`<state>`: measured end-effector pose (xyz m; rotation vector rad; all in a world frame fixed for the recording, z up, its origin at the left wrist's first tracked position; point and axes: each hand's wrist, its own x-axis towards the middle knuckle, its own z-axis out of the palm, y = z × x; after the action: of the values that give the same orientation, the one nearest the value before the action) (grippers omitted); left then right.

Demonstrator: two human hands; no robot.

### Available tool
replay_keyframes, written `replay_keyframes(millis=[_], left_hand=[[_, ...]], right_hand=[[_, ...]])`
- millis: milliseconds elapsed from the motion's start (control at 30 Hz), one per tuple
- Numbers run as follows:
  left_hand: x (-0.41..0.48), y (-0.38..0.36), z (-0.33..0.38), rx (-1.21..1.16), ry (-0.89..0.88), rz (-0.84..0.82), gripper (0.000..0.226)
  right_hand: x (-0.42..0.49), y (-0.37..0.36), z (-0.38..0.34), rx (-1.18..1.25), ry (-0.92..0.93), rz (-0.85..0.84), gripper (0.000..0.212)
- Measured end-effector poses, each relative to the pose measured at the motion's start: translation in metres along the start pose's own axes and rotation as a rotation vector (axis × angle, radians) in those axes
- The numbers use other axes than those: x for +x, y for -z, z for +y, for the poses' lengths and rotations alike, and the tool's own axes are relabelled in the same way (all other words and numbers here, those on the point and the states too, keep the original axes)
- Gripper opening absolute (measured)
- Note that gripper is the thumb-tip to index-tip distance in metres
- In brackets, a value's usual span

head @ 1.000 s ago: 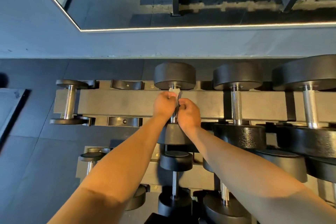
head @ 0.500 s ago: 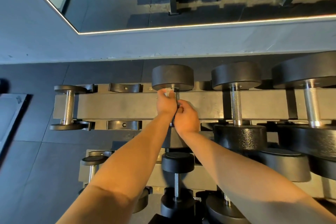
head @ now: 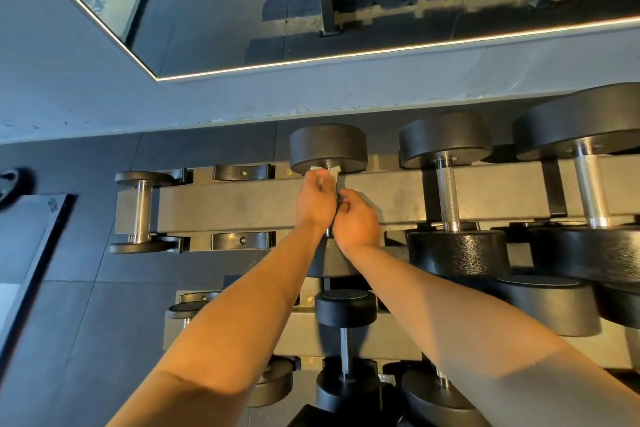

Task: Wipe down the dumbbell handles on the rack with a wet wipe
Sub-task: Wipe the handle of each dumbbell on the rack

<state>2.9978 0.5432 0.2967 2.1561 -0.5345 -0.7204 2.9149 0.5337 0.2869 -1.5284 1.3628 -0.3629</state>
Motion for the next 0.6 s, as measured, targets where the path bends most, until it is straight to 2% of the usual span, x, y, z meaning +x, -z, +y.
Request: replay_keyframes(millis=[100,167,300,433,533,600], left_hand=[[0.012,-0.007,0.01,-0.075,0.103,0.045,0.018],[0.012,-0.005,0.006,-0.042,0.134,0.041,0.013],[0.003,0.008,-0.007,0.061,0.12,-0.024,0.035],[0.0,0.012,-0.022,0.158,0.133,-0.086,0.026],[0.001,0.014,-0.024,0.093,0.142,-0.068,0.022],[0.007,0.013,-0.019,-0.049,0.155,-0.003,0.018]], right_hand=[[0.0,0.002,-0.001,0.006,-0.005,-0.001,0.027],[-0.001,0.005,-0.002,-0.006,-0.015,-0.003,0.031],[-0.001,0.005,-0.003,0.001,-0.001,-0.009,0.034],[-0.002,0.004,-0.001,-0.005,0.014,-0.011,0.033],[-0.001,0.004,0.0,-0.005,0.019,-0.005,0.033],[0.0,0.005,0.001,0.009,0.019,-0.006,0.033]])
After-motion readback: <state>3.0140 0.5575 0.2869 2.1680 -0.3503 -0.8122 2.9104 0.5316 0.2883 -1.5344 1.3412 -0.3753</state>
